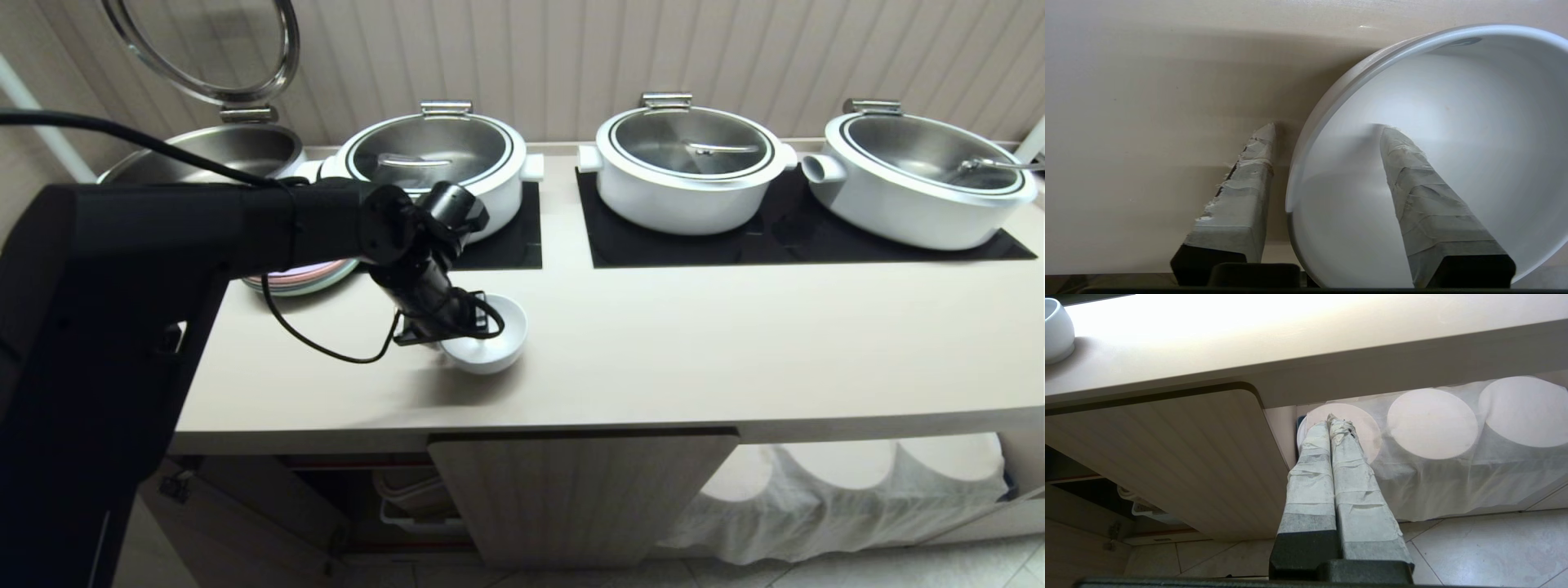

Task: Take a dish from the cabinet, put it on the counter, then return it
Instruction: Pick up the bowl from the table

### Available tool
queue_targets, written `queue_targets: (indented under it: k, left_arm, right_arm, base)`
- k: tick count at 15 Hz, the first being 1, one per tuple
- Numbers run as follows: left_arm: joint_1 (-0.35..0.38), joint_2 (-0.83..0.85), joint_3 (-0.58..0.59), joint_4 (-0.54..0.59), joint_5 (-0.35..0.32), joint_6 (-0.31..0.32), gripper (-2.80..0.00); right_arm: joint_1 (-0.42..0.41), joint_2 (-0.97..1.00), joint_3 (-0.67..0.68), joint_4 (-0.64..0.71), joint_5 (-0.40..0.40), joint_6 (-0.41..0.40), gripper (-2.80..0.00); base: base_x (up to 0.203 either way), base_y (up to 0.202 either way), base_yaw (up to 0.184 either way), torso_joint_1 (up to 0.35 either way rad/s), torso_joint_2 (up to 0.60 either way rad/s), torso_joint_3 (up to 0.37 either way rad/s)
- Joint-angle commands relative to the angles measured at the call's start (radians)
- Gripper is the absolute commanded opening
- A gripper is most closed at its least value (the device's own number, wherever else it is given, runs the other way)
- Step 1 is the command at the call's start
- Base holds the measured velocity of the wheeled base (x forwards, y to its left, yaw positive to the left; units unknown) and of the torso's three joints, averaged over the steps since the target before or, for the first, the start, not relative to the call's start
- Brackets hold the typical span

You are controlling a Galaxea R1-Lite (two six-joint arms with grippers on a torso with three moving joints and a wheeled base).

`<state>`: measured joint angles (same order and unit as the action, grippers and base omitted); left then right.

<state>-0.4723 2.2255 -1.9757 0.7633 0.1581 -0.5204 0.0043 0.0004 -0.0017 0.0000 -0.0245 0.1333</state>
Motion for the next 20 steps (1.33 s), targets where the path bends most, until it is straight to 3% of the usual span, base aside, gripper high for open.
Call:
queue_targets:
  k: [1,6,12,20]
  left_arm:
    - [0.001,-0.007,0.000,0.005,0.001,-0.004,-2.80]
    - [0.003,-0.023,0.000,0.007,0.001,-0.006,-2.80]
    - [0.001,-0.052,0.003,0.012,0.003,-0.068,-2.80]
    - [0.001,-0.130,0.027,0.052,0.003,-0.276,-2.80]
  right_arm:
    - [0.000,0.000,0.000,0.000,0.000,0.001,-2.80]
    - [0.000,0.000,0.000,0.000,0.000,0.000,-2.80]
    - [0.000,0.000,0.000,0.000,0.000,0.000,-2.80]
    - [0.000,0.000,0.000,0.000,0.000,0.000,-2.80]
  base:
    - [0.000,0.000,0.000,0.000,0.00,0.000]
    - [0.000,0.000,0.000,0.000,0.00,0.000]
    - [0.000,0.000,0.000,0.000,0.00,0.000]
    - [0.000,0.000,0.000,0.000,0.00,0.000]
